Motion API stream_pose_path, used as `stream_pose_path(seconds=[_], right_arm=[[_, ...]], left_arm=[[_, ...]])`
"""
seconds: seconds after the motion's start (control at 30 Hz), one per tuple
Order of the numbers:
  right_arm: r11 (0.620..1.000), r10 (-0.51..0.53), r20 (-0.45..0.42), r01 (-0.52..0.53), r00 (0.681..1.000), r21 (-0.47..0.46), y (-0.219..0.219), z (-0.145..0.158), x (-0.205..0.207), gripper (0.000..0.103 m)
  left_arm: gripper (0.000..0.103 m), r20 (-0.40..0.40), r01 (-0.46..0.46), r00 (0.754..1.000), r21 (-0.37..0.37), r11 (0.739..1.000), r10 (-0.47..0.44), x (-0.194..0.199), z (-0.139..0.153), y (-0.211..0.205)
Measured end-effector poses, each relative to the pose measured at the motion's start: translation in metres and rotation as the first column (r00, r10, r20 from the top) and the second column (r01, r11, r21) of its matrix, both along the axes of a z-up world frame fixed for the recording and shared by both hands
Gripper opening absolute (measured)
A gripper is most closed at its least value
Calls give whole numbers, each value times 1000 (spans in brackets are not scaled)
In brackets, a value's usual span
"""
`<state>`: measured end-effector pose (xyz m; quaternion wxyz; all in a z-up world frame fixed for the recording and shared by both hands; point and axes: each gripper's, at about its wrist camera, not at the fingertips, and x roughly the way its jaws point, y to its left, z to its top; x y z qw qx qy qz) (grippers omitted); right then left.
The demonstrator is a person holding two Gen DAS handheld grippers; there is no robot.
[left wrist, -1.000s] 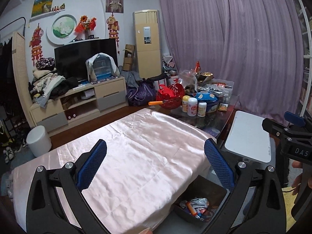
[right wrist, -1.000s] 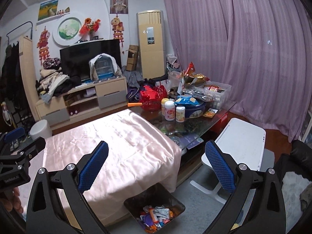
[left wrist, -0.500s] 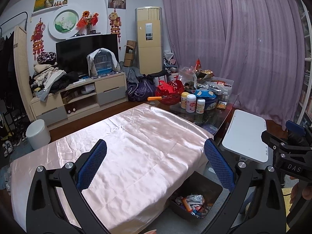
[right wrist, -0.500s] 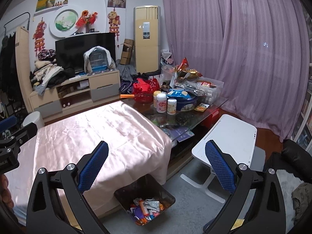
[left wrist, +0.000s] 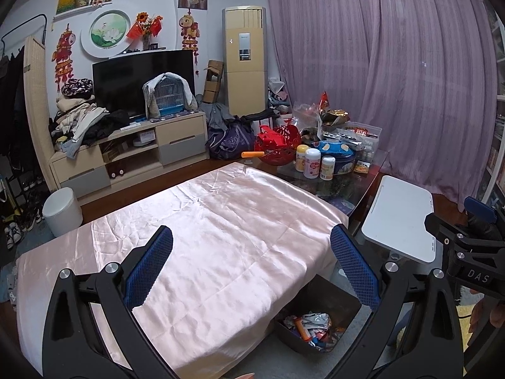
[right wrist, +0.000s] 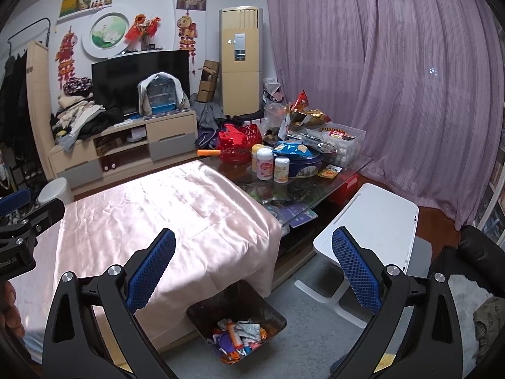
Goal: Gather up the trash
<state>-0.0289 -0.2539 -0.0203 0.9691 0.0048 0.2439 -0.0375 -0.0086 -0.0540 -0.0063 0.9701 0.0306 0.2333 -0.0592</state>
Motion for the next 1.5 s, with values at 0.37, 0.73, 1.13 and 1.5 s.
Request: stream_pose_path(seconds=[0.37,0.73,1.13,1.5], right_arm=[[1000,4,-6,-4,1000,-4,2,0,2,100],[1000,3,-4,-3,1000,-4,4,0,3,100],[1000,1,-3,-1,1000,-3,4,1,5,100],[1000,4,-6,-4,1000,-6,4,0,8,100]], left_arm=[[95,6,2,1000,0,1000,-2,-3,3,3],[95,11,-2,1000,-2,1000,2,-4,6,5],[95,12,-4,1000,-1,1000,4,-4,6,4],[95,6,-5,1000,2,1000,5,-2,8,11]])
